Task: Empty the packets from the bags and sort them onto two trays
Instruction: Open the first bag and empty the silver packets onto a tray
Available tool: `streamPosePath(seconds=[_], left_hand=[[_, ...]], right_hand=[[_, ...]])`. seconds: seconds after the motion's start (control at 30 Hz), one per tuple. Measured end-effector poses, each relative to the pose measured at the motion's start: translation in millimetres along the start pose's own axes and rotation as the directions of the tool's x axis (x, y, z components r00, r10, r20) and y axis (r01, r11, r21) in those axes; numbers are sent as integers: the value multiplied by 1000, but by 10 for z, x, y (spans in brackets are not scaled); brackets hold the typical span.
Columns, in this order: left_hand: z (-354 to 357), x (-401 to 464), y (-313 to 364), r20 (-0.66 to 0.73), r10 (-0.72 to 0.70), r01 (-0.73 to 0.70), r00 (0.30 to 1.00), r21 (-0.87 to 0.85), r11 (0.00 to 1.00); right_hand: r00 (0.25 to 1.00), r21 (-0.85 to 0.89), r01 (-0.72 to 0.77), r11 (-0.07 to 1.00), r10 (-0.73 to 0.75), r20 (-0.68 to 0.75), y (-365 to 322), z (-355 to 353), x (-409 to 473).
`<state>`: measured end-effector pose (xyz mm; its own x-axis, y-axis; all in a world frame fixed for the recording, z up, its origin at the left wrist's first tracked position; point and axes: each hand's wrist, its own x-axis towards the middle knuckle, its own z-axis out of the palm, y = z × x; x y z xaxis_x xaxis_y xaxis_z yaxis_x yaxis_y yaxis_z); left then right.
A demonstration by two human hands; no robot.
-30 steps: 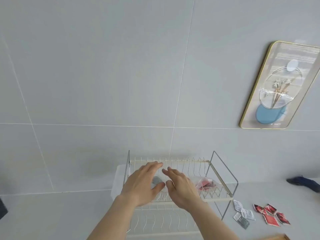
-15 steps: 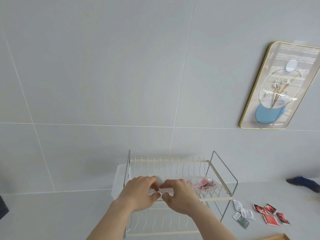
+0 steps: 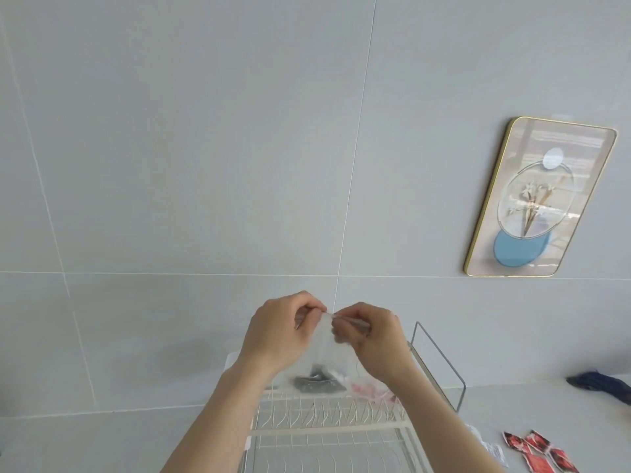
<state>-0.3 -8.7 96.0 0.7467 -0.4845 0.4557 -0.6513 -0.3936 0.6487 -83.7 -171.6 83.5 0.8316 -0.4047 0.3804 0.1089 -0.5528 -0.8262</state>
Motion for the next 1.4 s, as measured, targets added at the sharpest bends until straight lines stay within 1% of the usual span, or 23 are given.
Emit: streamPosePath(seconds=[0.1, 0.17, 0.23, 0.33, 0.4, 0.47, 0.53, 0.63, 0.73, 0.83, 0.9, 0.97, 1.03, 1.1, 1.13, 1.2, 1.23, 1.27, 1.3, 1.33, 1.4], left_hand=[[-167, 41, 278, -37, 47, -52, 998, -131, 990], [-250, 9, 441, -35, 66, -72, 997, -210, 975], [-291, -74, 565, -14, 52, -54, 999, -274, 960], [-230, -249, 639, 73, -3, 28, 997, -350, 936], [-120, -372, 619, 166, -68, 131, 984, -408, 903], [16, -512, 569, 272, -146, 261, 951, -459, 849], [159, -656, 498, 371, -212, 375, 904, -451, 810], [410, -872, 383, 482, -289, 497, 828, -389, 776], [630, -1053, 279, 539, -338, 554, 772, -307, 774], [861, -1242, 202, 590, -384, 608, 711, -240, 757], [1000, -1373, 176, 599, -411, 633, 687, -216, 744], [1109, -1474, 186, 591, -423, 641, 687, -217, 737], [1213, -1551, 223, 580, -441, 657, 685, -228, 719], [1333, -1618, 279, 559, -470, 667, 683, -214, 714], [1411, -1656, 298, 532, -490, 665, 690, -200, 720], [1557, -1742, 332, 450, -553, 673, 701, -161, 722], [1623, -1777, 363, 406, -584, 682, 703, -150, 716], [1686, -1808, 401, 371, -606, 690, 703, -150, 708], [1755, -1842, 437, 348, -621, 697, 702, -159, 699], [1824, -1871, 476, 334, -633, 705, 698, -167, 689], [1955, -1913, 540, 324, -660, 729, 678, -183, 660]], right_hand=[[999, 240, -40, 970, 42, -4, -333, -217, -49], [998, 322, -64, 945, 63, 14, -480, -351, -115], [996, 364, -84, 927, 76, 37, -541, -451, -209], [992, 409, -123, 904, 104, 68, -464, -517, -387], [989, 418, -148, 896, 128, 77, -328, -512, -516], [983, 420, -183, 889, 157, 96, -158, -489, -675], [972, 407, -232, 884, 195, 131, 28, -474, -845], [944, 354, -322, 878, 270, 189, 328, -444, -1070], [911, 271, -390, 880, 326, 255, 592, -428, -1235], [890, 202, -416, 887, 351, 291, 856, -431, -1395], [884, 126, -411, 903, 361, 298, 999, -450, -1483], [873, 82, -409, 909, 364, 324, 1121, -481, -1552], [851, 88, -446, 891, 392, 349, 1250, -522, -1606], [837, 105, -487, 867, 429, 341, 1371, -556, -1677], [840, 104, -501, 859, 453, 298, 1438, -561, -1720], [835, 106, -549, 829, 536, 126, 1500, -563, -1829], [803, 142, -593, 792, 595, 38, 1504, -567, -1886], [748, 202, -651, 732, 664, 3, 1495, -566, -1938], [694, 256, -701, 665, 720, 31, 1504, -560, -1994], [655, 297, -738, 605, 749, 101, 1527, -550, -2051], [594, 347, -794, 499, 759, 267, 1537, -537, -2129]])
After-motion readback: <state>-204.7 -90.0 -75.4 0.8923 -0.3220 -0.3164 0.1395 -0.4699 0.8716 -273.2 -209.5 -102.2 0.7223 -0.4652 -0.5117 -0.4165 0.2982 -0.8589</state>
